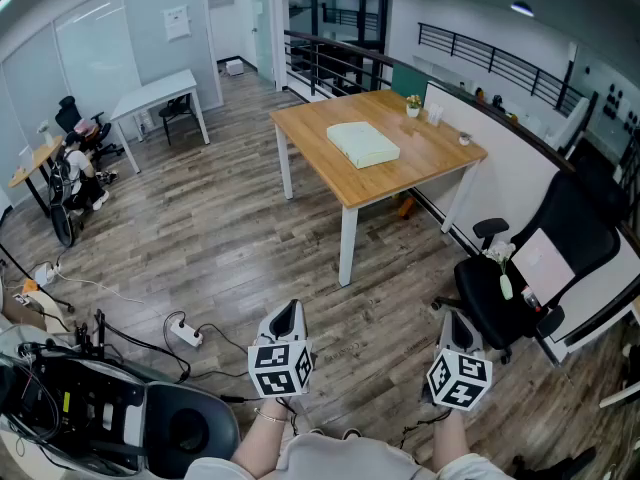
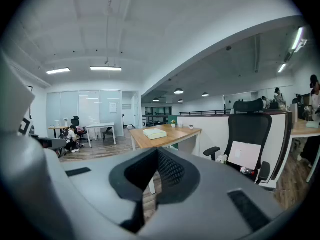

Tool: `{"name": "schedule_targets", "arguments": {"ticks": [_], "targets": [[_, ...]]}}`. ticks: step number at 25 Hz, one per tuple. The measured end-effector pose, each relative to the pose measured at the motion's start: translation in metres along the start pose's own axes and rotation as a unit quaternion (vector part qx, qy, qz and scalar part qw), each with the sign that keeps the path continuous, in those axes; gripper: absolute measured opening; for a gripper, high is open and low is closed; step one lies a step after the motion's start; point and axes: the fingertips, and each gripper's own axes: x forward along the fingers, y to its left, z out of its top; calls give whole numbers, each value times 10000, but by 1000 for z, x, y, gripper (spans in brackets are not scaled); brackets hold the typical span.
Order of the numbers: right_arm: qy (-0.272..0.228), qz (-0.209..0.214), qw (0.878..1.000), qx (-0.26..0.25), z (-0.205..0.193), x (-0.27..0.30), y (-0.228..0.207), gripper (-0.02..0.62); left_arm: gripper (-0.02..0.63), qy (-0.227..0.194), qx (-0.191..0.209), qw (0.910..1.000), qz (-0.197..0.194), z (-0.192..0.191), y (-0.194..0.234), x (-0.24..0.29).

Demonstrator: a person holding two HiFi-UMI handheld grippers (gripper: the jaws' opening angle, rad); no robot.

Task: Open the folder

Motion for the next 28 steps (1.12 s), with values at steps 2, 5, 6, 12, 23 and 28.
{"name": "schedule_targets", "arguments": {"ticks": [2, 5, 6, 12, 23, 28], "targets": [[2, -5, 10000, -18, 2, -1, 0, 0, 2, 12, 15, 10000, -9, 1, 0, 0], [-32, 9, 10000, -94, 7, -4, 3, -1, 2, 26, 16, 10000, -6, 3, 1, -3], [-48, 21, 9999, -117, 8, -6, 4, 0, 2, 27, 15, 10000, -3, 3, 1, -4], [-210, 101, 9997, 99, 9, -12, 1, 0, 2, -33, 60, 10000, 53, 1, 0, -11], [-180, -80, 9996, 213, 5, -16, -8, 2, 75, -98, -1, 10000, 4, 6, 4, -12], [-174, -108, 9995, 236, 2, -18, -3, 0, 144, -86, 86, 9998, -127, 7, 5, -11]]}}
